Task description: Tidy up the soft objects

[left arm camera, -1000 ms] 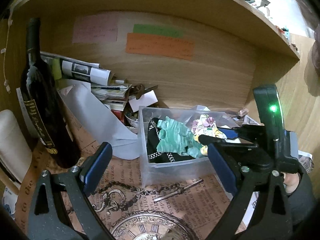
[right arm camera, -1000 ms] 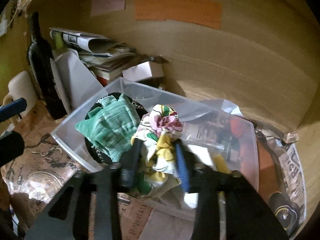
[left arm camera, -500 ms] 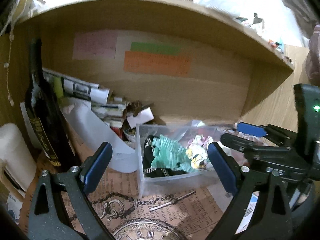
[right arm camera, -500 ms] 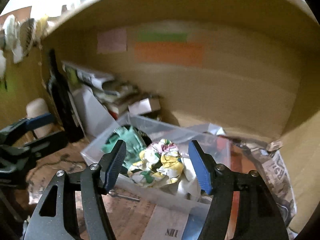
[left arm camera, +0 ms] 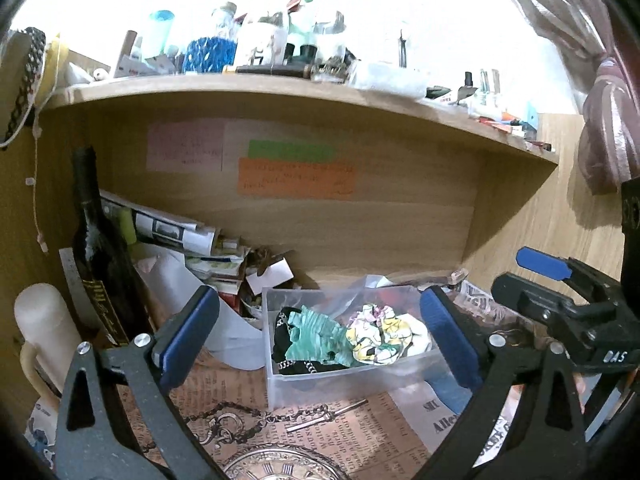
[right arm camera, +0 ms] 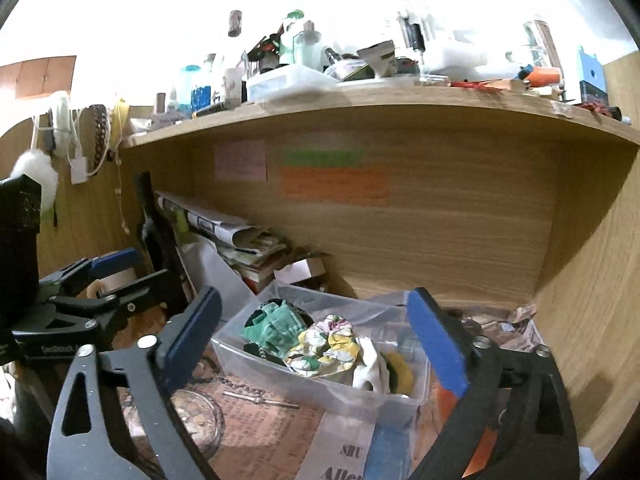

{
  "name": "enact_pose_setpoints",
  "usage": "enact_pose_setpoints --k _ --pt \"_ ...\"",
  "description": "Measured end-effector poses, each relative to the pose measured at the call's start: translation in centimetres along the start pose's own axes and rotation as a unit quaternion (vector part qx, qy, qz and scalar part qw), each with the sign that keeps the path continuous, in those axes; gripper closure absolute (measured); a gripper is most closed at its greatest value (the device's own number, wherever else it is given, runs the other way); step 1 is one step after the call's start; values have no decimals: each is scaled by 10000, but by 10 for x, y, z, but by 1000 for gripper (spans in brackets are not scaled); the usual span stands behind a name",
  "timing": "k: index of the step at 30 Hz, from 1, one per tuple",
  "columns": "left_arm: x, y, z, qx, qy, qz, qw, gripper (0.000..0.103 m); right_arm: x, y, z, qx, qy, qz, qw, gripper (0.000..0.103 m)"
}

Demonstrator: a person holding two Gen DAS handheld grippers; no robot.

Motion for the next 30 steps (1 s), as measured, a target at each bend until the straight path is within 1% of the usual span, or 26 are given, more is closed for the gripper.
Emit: enact_pose_setpoints --k 6,10,30 --pt "-11 2 6 86 22 119 9999 0 -11 -2 -3 51 -60 121 9999 0" --pt "-15 3 9 121 26 157 9998 0 -18 -2 -3 78 -88 203 9997 0" --pt "-18 2 10 151 11 158 9998 0 -29 -2 -5 114 -79 297 9995 0"
Point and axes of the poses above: each gripper's, at about its wrist camera, not at the fingertips, and x roughly the way its jaws point, z to its right, y to its top, the point moved 3 cm from there along x, roughly the way its jaws point, and after that the axes turned 7 degrees about y, right-handed, at the moved point
